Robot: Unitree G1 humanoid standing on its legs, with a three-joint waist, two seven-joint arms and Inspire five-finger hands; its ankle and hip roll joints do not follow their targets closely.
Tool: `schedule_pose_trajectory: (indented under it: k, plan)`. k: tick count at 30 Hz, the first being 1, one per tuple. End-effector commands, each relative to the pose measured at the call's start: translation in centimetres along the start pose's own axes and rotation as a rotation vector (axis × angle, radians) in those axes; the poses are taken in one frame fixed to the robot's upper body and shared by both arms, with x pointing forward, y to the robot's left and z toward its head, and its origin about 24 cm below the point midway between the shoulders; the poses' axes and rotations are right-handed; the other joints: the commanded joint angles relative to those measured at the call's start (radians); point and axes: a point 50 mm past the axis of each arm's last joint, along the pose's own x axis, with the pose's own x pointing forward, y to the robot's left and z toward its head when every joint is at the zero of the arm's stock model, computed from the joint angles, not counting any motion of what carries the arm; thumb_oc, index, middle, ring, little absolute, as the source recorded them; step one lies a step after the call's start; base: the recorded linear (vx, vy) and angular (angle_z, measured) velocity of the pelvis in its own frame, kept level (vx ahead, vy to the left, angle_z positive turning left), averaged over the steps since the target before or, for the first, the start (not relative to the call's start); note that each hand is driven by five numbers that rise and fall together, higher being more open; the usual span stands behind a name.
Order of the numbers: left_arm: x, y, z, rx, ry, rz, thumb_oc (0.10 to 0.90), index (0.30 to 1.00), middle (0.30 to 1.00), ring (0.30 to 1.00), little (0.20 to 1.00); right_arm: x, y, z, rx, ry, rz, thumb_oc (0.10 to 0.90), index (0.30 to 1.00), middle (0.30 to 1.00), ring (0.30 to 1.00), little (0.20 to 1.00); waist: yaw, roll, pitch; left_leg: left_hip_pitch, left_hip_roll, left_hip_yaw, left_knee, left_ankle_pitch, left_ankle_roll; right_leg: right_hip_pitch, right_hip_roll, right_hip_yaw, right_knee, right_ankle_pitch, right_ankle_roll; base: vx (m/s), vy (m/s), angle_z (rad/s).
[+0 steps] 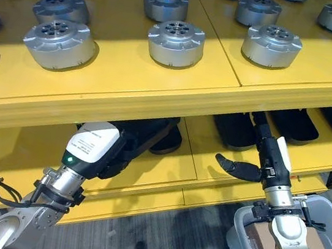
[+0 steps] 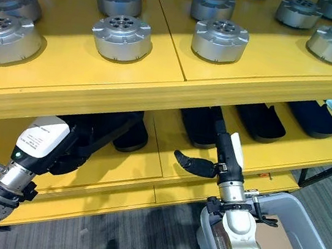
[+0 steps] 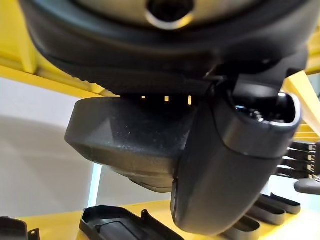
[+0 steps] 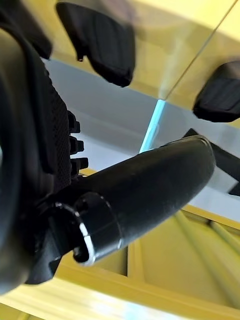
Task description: Move parts from the plastic box to the shelf.
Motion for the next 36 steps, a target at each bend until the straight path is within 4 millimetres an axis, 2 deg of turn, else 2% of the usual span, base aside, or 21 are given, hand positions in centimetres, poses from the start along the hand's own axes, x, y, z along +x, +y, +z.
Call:
schedule_pose_trajectory:
  k: [1, 2, 3, 6, 7, 8, 11, 12, 13, 14, 16, 20, 21, 26, 27, 32, 36]
  plan:
    - [2.1, 5.2, 1.8, -0.054, -0.114, 0.363, 0.400, 0.300, 0.300, 0.300, 0.300, 1.6, -1.8, 4.4, -0.004, -0.261, -0.047, 0.900, 1.000, 1.000, 1.000, 1.000, -0.046, 0.039, -0.089, 0.100, 0.140, -0.037, -0.142, 0.173, -0.031, -0.041, -0.014, 0.047, -0.035, 0.028, 0.112, -0.03, 0.118, 0.25]
    - [2.1, 5.2, 1.8, -0.056, -0.114, 0.363, 0.400, 0.300, 0.300, 0.300, 0.300, 1.6, -1.8, 4.4, -0.005, -0.261, -0.047, 0.900, 1.000, 1.000, 1.000, 1.000, -0.048, 0.041, -0.090, 0.105, 0.143, -0.040, -0.155, 0.182, -0.034, -0.041, -0.012, 0.044, -0.033, 0.027, 0.111, -0.02, 0.174, 0.26]
    - [2.0, 5.3, 1.8, -0.067, -0.108, 0.377, 0.400, 0.300, 0.300, 0.300, 0.300, 1.4, -2.3, 4.3, -0.018, -0.256, -0.057, 0.900, 1.000, 1.000, 1.000, 1.000, -0.059, 0.066, -0.091, 0.130, 0.172, -0.066, -0.201, 0.230, -0.065, -0.052, -0.016, 0.043, -0.012, 0.021, 0.119, -0.01, 0.184, 0.22]
    - [2.2, 5.3, 1.9, -0.078, -0.114, 0.382, 0.400, 0.300, 0.300, 0.300, 0.300, 1.2, -2.7, 4.3, -0.043, -0.254, -0.072, 0.900, 1.000, 1.000, 1.000, 1.000, -0.067, 0.088, -0.088, 0.138, 0.179, -0.071, -0.227, 0.242, -0.085, -0.054, -0.024, 0.035, -0.005, 0.025, 0.125, 0.01, 0.182, 0.10]
    - [2.3, 5.2, 2.0, -0.091, -0.121, 0.380, 0.400, 0.300, 0.300, 0.300, 0.300, 0.8, -3.3, 4.3, -0.076, -0.247, -0.091, 0.900, 1.000, 1.000, 1.000, 1.000, -0.075, 0.108, -0.091, 0.139, 0.164, -0.042, -0.235, 0.178, -0.092, -0.047, -0.046, 0.023, -0.001, 0.032, 0.133, 0.04, 0.241, 0.14]
    - [2.3, 5.2, 2.0, -0.092, -0.122, 0.379, 0.400, 0.300, 0.300, 0.300, 0.300, 0.8, -3.4, 4.3, -0.077, -0.246, -0.092, 0.900, 1.000, 1.000, 1.000, 1.000, -0.074, 0.109, -0.091, 0.138, 0.163, -0.042, -0.231, 0.174, -0.091, -0.045, -0.047, 0.023, -0.002, 0.032, 0.134, 0.07, 0.253, 0.40]
    - [2.4, 5.2, 2.0, -0.090, -0.126, 0.375, 0.400, 0.300, 0.300, 0.300, 0.300, 0.5, -3.7, 4.1, -0.096, -0.238, -0.116, 0.900, 1.000, 1.000, 1.000, 1.000, -0.075, 0.116, -0.096, 0.145, 0.139, -0.028, -0.237, 0.103, -0.086, -0.033, -0.070, 0.022, -0.008, 0.044, 0.144, 0.07, 0.148, 0.51]
    - [2.4, 5.2, 2.0, -0.090, -0.127, 0.373, 0.400, 0.300, 0.300, 0.300, 0.300, 0.4, -3.7, 4.1, -0.096, -0.236, -0.117, 0.900, 1.000, 1.000, 1.000, 1.000, -0.073, 0.114, -0.096, 0.147, 0.136, -0.026, -0.234, 0.099, -0.084, -0.029, -0.072, 0.022, -0.010, 0.044, 0.146, 0.13, 0.188, 0.44]
    - [2.5, 5.2, 2.0, -0.088, -0.128, 0.369, 0.400, 0.300, 0.300, 0.300, 0.300, -0.1, -3.7, 3.7, -0.092, -0.213, -0.134, 0.900, 1.000, 1.000, 1.000, 1.000, -0.072, 0.107, -0.106, 0.162, 0.115, -0.015, -0.250, 0.056, -0.077, -0.013, -0.093, 0.013, -0.020, 0.052, 0.162, 0.09, 0.128, 0.44]
    - [2.5, 5.2, 2.0, -0.088, -0.128, 0.368, 0.400, 0.300, 0.300, 0.300, 0.300, -0.1, -3.7, 3.7, -0.092, -0.213, -0.135, 0.900, 1.000, 1.000, 1.000, 1.000, -0.071, 0.106, -0.105, 0.164, 0.114, -0.015, -0.249, 0.055, -0.076, -0.010, -0.094, 0.013, -0.022, 0.052, 0.163, 0.16, 0.252, 0.20]
    - [2.5, 5.2, 1.8, -0.079, -0.123, 0.365, 0.400, 0.300, 0.300, 0.300, 0.300, -0.7, -3.7, 3.2, -0.094, -0.179, -0.139, 0.900, 1.000, 1.000, 1.000, 1.000, -0.067, 0.091, -0.114, 0.179, 0.082, -0.004, -0.262, 0.025, -0.068, 0.012, -0.125, 0.002, -0.037, 0.068, 0.186, 0.10, 0.202, 0.17]
    - [2.5, 5.3, 1.9, -0.063, -0.127, 0.368, 0.400, 0.300, 0.300, 0.300, 0.300, -0.9, -3.4, 2.8, -0.085, -0.155, -0.142, 0.900, 1.000, 1.000, 1.000, 1.000, -0.064, 0.074, -0.119, 0.192, 0.053, 0.003, -0.277, 0.006, -0.053, 0.022, -0.152, -0.003, -0.053, 0.087, 0.209, 0.06, 0.188, 0.11]
    - [2.5, 5.2, 1.9, -0.058, -0.128, 0.366, 0.400, 0.300, 0.300, 0.300, 0.300, -1.0, -3.3, 2.6, -0.079, -0.142, -0.137, 0.900, 1.000, 1.000, 1.000, 1.000, -0.059, 0.058, -0.125, 0.196, 0.031, 0.005, -0.279, -0.013, -0.038, 0.021, -0.173, 0.003, -0.059, 0.102, 0.227, 0.03, 0.163, -0.06]
    - [2.6, 5.0, 2.0, -0.060, -0.135, 0.352, 0.400, 0.300, 0.300, 0.300, 0.300, -1.0, -3.3, 2.4, -0.082, -0.131, -0.141, 0.900, 1.000, 1.000, 1.000, 1.000, -0.048, 0.028, -0.139, 0.191, -0.002, 0.003, -0.269, -0.036, -0.019, 0.032, -0.205, -0.002, -0.075, 0.125, 0.251, 0.02, 0.163, -0.06]
    - [2.8, 5.0, 2.1, -0.063, -0.142, 0.355, 0.400, 0.300, 0.300, 0.300, 0.300, -0.8, -3.2, 2.4, -0.081, -0.131, -0.144, 0.900, 1.000, 1.000, 1.000, 1.000, -0.042, 0.016, -0.147, 0.188, -0.018, -0.002, -0.266, -0.046, -0.010, 0.033, -0.222, -0.006, -0.079, 0.149, 0.263, -0.01, 0.163, 0.04]
    - [2.9, 4.8, 2.1, -0.049, -0.143, 0.357, 0.400, 0.300, 0.300, 0.300, 0.300, -0.4, -2.9, 2.5, -0.075, -0.142, -0.153, 0.900, 1.000, 1.000, 1.000, 1.000, -0.038, -0.007, -0.156, 0.188, -0.063, 0.002, -0.265, -0.066, 0.020, 0.023, -0.263, 0.002, -0.085, 0.201, 0.291, -0.02, 0.188, 0.10]
    - [2.9, 4.9, 2.1, -0.006, -0.146, 0.358, 0.400, 0.300, 0.300, 0.300, 0.300, 0.3, -2.0, 2.6, -0.067, -0.154, -0.141, 0.900, 1.000, 1.000, 1.000, 1.000, -0.035, -0.020, -0.150, 0.212, -0.138, 0.020, -0.283, -0.087, 0.067, -0.016, -0.335, 0.048, -0.046, 0.315, 0.312, -0.02, 0.293, 0.04]
